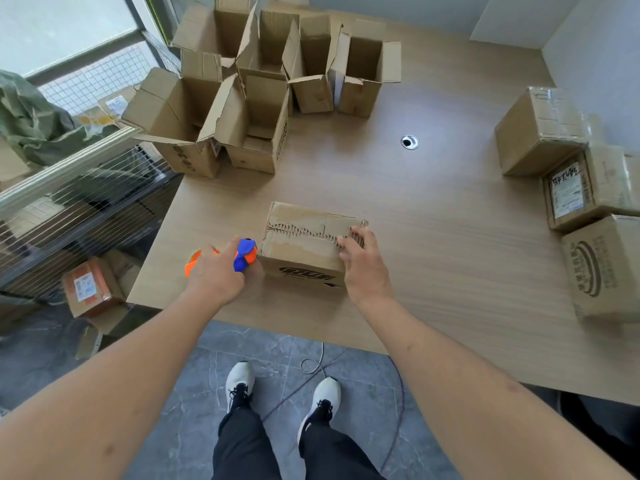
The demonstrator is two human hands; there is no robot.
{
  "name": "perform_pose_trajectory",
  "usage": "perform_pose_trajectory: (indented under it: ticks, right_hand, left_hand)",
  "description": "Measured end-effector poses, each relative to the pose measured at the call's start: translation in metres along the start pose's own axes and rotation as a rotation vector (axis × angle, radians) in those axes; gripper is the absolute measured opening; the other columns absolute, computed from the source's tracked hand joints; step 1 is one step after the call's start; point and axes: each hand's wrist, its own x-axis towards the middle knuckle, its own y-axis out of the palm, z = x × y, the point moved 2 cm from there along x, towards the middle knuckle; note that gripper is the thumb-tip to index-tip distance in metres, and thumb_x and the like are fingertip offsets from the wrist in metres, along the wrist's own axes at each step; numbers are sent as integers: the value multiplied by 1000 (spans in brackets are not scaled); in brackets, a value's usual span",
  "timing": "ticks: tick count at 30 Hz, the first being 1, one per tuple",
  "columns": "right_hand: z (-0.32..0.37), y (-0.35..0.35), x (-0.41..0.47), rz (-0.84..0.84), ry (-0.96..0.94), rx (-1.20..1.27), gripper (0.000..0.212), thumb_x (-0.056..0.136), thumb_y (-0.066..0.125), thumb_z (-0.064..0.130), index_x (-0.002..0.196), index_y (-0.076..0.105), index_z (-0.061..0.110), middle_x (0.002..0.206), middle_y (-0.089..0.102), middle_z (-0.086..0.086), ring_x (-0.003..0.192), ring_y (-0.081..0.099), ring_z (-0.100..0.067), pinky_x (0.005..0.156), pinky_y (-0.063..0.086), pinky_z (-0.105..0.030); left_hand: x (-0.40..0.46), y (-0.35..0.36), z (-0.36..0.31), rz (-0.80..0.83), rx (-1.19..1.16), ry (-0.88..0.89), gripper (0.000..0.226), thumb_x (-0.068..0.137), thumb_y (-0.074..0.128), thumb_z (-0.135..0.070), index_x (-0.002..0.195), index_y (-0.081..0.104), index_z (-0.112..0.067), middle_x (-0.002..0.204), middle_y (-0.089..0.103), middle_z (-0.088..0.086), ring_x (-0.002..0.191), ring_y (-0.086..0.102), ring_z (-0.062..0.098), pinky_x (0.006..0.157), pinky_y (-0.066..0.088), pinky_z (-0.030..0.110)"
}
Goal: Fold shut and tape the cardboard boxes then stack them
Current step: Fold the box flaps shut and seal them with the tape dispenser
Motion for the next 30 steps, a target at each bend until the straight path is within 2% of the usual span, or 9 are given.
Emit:
perform_pose_trajectory:
  ticks: [5,8,12,15,18,20,23,26,30]
  right_hand:
    - [4,13,-3,-72,-17,41,30,105,50,6,130,67,9,154,41,-6,145,40,-23,114,41,-37]
    - [6,21,-5,-134,3,39,31,104,50,2,128,69,7,154,44,-10,148,38,-24,115,38,-33]
    - [10,34,-6,-175,5,16,34,102,51,-4,129,69,5,154,46,-15,151,32,-31,119,30,-32]
    - [14,40,-4,-178,-27,-28,37,99,53,-9,128,70,7,153,49,-15,150,34,-32,112,36,-33]
    - [24,46,-4,-141,-16,-40,40,99,54,-7,131,69,13,155,48,-9,151,33,-27,107,44,-37]
    - [34,52,-5,-117,-24,-34,42,99,55,-6,132,68,15,156,47,-7,151,32,-25,106,47,-40]
    - [48,61,-9,-79,-28,-20,39,101,54,-2,134,68,16,157,46,-5,152,31,-23,106,51,-43]
    - [59,68,-9,-41,-31,17,36,104,53,3,134,68,17,158,45,-2,153,28,-19,107,49,-40]
    - [72,70,-11,-67,-11,196,29,102,57,4,126,72,9,152,52,-8,150,36,-23,114,35,-27]
  left_hand:
    - [23,8,24,34,-6,76,82,87,62,-16,159,30,-39,125,43,18,113,51,42,99,48,48]
    - [42,12,39,57,17,109,83,87,70,-22,158,30,-38,123,43,18,111,51,42,101,47,49]
    - [59,19,55,51,37,199,87,83,77,-26,156,32,-40,120,39,14,101,53,40,92,51,50]
    - [61,18,67,-28,5,187,90,81,78,-29,155,29,-42,122,36,16,98,52,39,87,53,50]
    - [60,9,75,-49,-86,155,89,82,74,-29,157,28,-43,105,44,14,87,49,34,79,48,40]
    - [58,-6,82,-77,-151,136,87,86,70,-30,156,24,-52,92,47,9,81,49,29,74,41,37]
    - [51,-41,86,-204,-273,121,88,90,65,-33,148,12,-71,92,37,-5,75,48,15,76,42,36]
    - [44,-79,72,-312,-359,314,93,90,71,-23,151,16,-66,101,37,-2,83,49,9,84,45,32]
    - [30,-116,35,-260,-307,684,95,86,79,-14,156,27,-53,105,41,-2,90,44,12,87,45,32]
